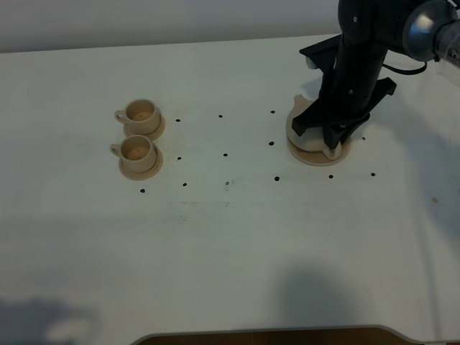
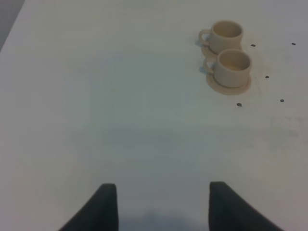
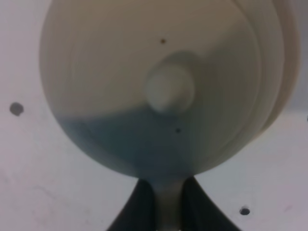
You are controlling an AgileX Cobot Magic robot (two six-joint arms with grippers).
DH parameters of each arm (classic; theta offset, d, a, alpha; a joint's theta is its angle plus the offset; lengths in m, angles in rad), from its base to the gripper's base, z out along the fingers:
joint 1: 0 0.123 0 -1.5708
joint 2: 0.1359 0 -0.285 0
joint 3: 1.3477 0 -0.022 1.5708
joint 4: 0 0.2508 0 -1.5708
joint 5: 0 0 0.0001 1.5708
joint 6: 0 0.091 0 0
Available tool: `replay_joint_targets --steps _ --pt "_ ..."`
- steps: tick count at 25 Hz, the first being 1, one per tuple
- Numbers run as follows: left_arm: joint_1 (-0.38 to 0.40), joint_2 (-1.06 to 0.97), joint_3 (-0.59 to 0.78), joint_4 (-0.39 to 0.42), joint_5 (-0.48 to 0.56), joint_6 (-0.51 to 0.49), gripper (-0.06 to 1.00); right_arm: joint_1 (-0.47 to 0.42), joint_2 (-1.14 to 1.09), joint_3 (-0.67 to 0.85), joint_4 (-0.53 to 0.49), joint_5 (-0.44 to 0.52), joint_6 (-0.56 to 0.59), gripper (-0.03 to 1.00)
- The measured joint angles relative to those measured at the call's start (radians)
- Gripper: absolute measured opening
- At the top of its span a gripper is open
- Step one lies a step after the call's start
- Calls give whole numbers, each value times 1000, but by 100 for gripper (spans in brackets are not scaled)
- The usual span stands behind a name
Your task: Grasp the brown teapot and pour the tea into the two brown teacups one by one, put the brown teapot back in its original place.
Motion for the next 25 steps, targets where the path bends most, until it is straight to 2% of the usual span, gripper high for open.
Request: replay_joint_targets --steps 6,10,20,25 --pt "0 0 0 0 0 0 46 0 -3 -1 -8 6 -6 12" --pt "0 0 0 0 0 0 46 20 -34 -6 -36 -22 -33 12" --pt "0 0 0 0 0 0 46 231 -32 -127 -222 -167 -89 12" --pt "0 0 0 0 0 0 46 295 58 -246 -303 -170 -98 12"
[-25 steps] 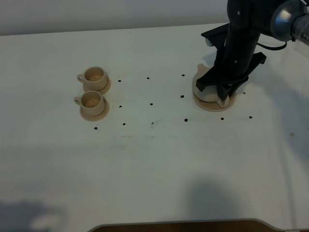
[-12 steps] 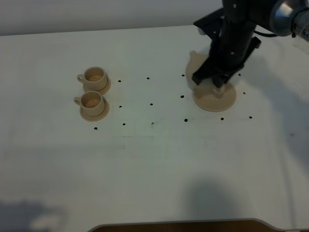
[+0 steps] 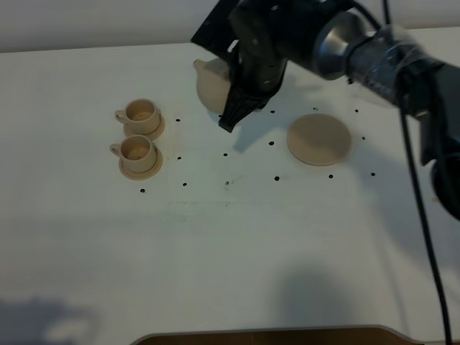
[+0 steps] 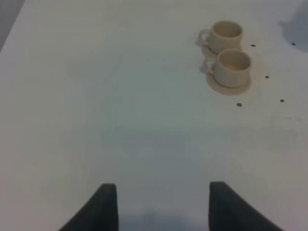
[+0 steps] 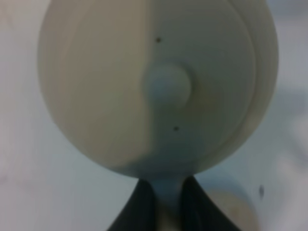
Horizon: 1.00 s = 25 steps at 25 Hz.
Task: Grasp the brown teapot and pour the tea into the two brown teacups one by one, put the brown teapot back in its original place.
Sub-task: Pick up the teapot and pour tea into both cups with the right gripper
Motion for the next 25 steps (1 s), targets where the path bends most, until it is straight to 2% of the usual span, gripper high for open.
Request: replay_joint_targets --steps 11,21,25 --pt "0 0 0 0 0 0 46 94 173 -221 -108 23 -148 12" --pt "0 0 0 0 0 0 46 132 260 -274 -301 16 -170 12" --pt "0 0 0 0 0 0 46 141 270 -278 -363 -17 -138 12"
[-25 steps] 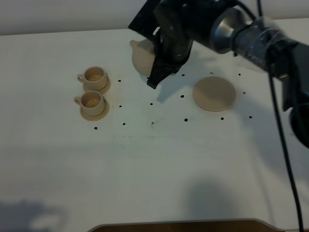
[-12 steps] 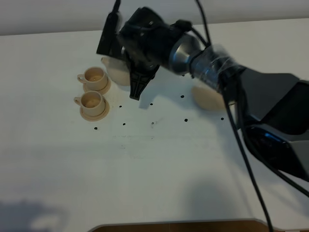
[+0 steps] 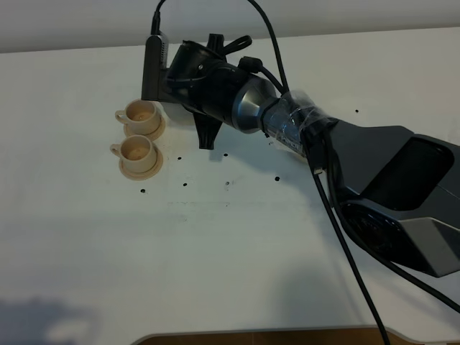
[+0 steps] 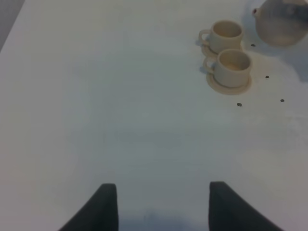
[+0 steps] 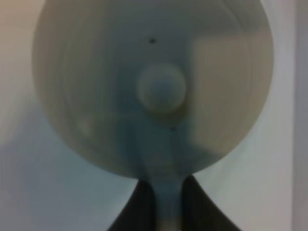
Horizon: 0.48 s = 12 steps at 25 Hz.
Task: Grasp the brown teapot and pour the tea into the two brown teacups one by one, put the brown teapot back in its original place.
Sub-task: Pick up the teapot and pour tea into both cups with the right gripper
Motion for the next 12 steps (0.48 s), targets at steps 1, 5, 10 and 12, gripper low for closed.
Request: replay_joint_targets --steps 1,5,10,12 --pt "0 0 0 0 0 0 46 1 3 0 -17 -11 18 12" --pt "0 0 0 0 0 0 46 8 5 0 -45 -45 74 12" --pt "0 0 0 0 0 0 46 8 7 0 -68 -91 90 12" --pt "0 0 0 0 0 0 46 11 14 0 -94 -103 97 12"
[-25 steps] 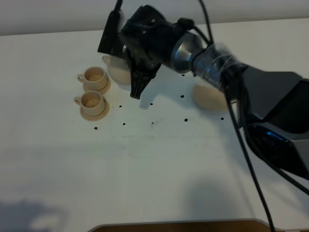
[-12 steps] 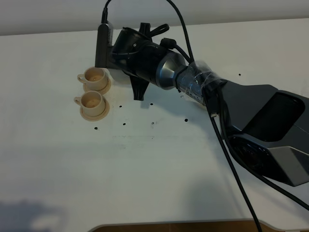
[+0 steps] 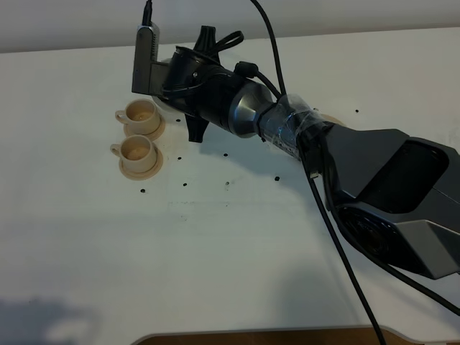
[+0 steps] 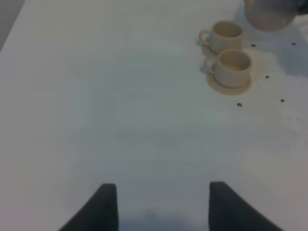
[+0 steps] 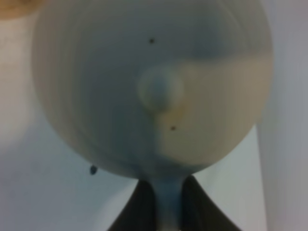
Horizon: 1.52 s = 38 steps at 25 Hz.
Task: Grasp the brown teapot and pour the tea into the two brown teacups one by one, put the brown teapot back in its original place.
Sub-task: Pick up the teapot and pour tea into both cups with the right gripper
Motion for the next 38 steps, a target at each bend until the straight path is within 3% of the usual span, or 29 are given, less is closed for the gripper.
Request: replay_joint_targets --steps 10,29,38 --pt "0 0 0 0 0 0 46 32 34 0 -157 -20 45 12" --pt "0 0 0 0 0 0 46 58 69 0 -364 -44 40 12" --pt "0 0 0 0 0 0 46 61 74 0 -408 -47 -6 12"
